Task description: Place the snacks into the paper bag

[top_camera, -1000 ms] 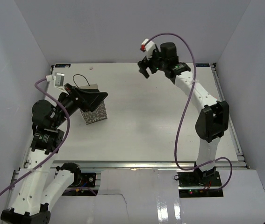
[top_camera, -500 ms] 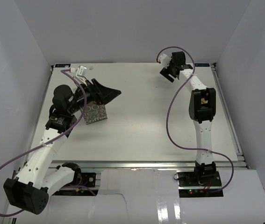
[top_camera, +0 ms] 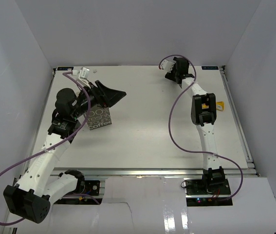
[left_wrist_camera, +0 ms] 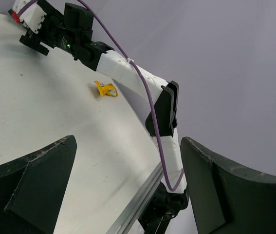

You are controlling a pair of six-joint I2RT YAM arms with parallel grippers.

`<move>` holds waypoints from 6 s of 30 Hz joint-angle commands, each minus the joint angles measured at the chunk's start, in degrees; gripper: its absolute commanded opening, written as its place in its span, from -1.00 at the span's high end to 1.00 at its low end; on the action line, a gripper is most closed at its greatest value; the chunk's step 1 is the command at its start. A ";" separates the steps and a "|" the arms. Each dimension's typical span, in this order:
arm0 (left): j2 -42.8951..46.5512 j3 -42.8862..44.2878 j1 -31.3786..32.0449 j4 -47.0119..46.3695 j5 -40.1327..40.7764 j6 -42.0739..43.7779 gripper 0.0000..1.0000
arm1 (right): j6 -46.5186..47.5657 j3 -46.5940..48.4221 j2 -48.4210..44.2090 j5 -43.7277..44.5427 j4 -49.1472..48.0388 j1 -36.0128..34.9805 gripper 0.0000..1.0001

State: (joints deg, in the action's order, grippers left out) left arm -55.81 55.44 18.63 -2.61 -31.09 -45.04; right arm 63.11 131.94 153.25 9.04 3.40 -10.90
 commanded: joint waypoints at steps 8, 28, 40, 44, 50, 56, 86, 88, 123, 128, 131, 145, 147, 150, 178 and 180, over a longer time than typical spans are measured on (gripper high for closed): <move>-2.28 3.36 1.32 0.06 1.65 0.39 -0.96 | -1.06 1.83 4.86 1.77 -2.78 4.83 0.27; -3.95 5.38 6.41 0.77 4.73 1.53 -0.96 | -11.94 -20.05 -13.67 -19.50 -0.15 6.15 0.62; -4.57 4.68 6.59 0.24 4.11 1.79 -0.96 | -73.07 -18.72 -22.81 -32.26 6.99 9.05 -0.67; -5.18 5.38 6.59 0.24 4.02 1.09 -0.96 | -95.07 -21.20 -23.96 -24.95 3.37 8.79 -0.75; -5.80 6.08 7.03 0.24 5.25 -0.23 -0.96 | -112.65 -17.87 -18.26 -28.98 -4.00 8.87 -0.73; -6.24 6.61 8.26 0.24 7.36 -0.23 -0.96 | -113.47 -11.80 -13.42 -23.99 -4.72 8.61 -0.65; -9.05 11.18 10.72 5.25 10.44 0.83 -0.96 | -118.31 -9.33 -2.34 -10.44 -16.22 8.87 0.64; -8.70 10.92 10.99 5.16 10.61 0.83 -0.96 | -116.73 -11.52 -3.74 -12.71 -17.89 9.49 0.84; -37.08 17.16 21.88 -3.54 18.26 -24.30 -0.96 | -36.75 -70.58 -75.28 -54.14 8.73 8.09 0.85; -38.76 17.42 22.32 -4.77 19.05 -31.16 -0.96 | -35.52 -71.56 -77.22 -48.33 7.85 3.78 0.85; -39.29 17.34 22.50 -4.51 20.45 -32.91 -0.96 | -34.46 -72.08 -78.28 -46.84 6.98 2.20 0.85; -40.87 17.16 22.50 -0.20 29.06 -38.27 -0.92 | -33.40 -72.70 -83.37 -43.58 5.39 -5.18 0.85; -40.35 16.28 22.50 -0.46 30.03 -38.90 -0.82 | -33.84 -73.05 -83.81 -41.83 4.78 -6.77 0.85; -40.08 16.28 22.50 -1.34 30.21 -38.64 -0.66 | -34.28 -74.02 -83.90 -40.15 3.64 -8.09 0.84; -22.26 27.35 22.15 22.64 52.94 -0.86 0.54 | -24.34 -69.79 -85.93 -44.87 22.37 0.17 -0.80; -20.05 28.49 21.89 26.86 56.56 3.54 0.55 | -27.33 -72.07 -85.14 -36.59 18.16 0.52 -0.80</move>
State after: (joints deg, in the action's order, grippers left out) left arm -82.04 80.40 40.86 16.64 15.90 -51.79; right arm 37.82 61.58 68.18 -37.50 24.86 -10.74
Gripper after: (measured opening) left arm 0.347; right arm 0.900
